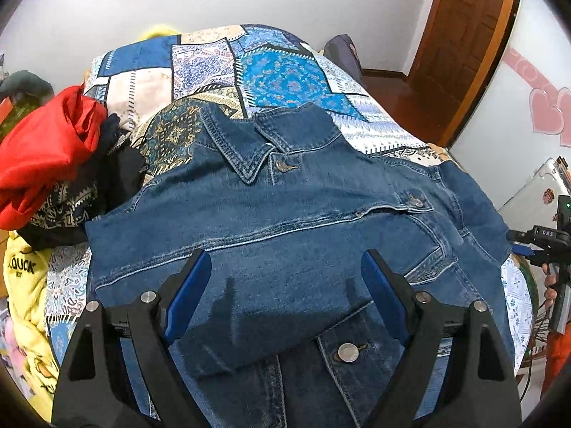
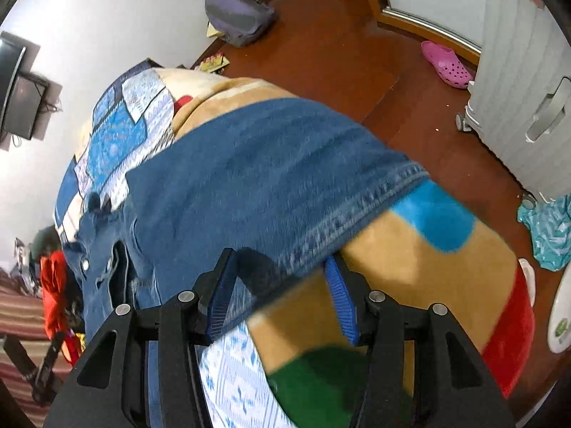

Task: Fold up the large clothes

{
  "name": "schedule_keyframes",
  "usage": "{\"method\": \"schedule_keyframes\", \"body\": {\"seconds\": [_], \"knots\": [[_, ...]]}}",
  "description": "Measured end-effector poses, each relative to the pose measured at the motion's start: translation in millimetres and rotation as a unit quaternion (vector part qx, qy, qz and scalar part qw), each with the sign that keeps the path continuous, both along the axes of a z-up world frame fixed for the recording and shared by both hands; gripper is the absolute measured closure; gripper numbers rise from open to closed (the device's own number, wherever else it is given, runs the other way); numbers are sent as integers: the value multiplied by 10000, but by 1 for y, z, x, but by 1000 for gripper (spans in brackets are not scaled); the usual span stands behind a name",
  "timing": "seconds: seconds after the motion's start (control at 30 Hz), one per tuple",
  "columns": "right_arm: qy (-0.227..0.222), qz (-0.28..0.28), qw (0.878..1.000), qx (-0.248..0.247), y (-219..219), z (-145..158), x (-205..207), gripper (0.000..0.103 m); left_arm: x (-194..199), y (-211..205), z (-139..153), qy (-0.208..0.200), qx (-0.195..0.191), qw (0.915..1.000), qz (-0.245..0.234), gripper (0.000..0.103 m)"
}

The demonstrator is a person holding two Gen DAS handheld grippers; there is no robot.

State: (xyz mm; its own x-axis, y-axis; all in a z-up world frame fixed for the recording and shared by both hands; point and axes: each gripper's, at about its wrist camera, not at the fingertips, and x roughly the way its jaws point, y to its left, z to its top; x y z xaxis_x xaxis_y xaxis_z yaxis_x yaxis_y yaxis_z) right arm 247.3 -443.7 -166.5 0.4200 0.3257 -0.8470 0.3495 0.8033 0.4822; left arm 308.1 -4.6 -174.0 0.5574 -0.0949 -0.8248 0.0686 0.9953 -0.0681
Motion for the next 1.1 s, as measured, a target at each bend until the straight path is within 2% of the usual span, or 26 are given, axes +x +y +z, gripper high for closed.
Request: {"method": "schedule_keyframes", "body": {"seconds": [0.13, 0.37, 0.4, 0.47, 0.53, 0.63, 0.8, 0.93, 1.1], "knots": [[-38, -180, 9998, -15, -4, -8, 15, 56, 1, 3, -4, 49, -10, 10000, 81, 17], [17, -256, 9983, -529, 0, -9, 34, 57, -2, 6, -10, 84, 76, 9999, 111, 17], [17, -233, 9974, -675, 2, -7, 34, 60, -3, 6, -10, 77, 93, 9999, 103, 17], [-20, -218, 9952, -959, 5, 0, 33, 76, -6, 5, -9, 35, 140, 9999, 89, 17], [-122, -207, 9949, -983, 5, 7, 30, 82, -9, 6, -7, -11, 187, 9998, 74, 17], [-422, -179, 9949, -897, 5, 26, 23, 91, -13, 7, -4, -67, 235, 9997, 42, 17], [-1132, 186, 9880, -1033, 27, 82, 15, 93, -22, 9, 4, -232, 325, 9992, -24, 17], [-1700, 649, 9778, -1039, 63, 127, 14, 94, -29, 13, 11, -365, 330, 9988, -34, 17], [-2186, 1393, 9604, -1028, 124, 162, 14, 94, -37, 23, 19, -519, 291, 9982, 25, 17]]}}
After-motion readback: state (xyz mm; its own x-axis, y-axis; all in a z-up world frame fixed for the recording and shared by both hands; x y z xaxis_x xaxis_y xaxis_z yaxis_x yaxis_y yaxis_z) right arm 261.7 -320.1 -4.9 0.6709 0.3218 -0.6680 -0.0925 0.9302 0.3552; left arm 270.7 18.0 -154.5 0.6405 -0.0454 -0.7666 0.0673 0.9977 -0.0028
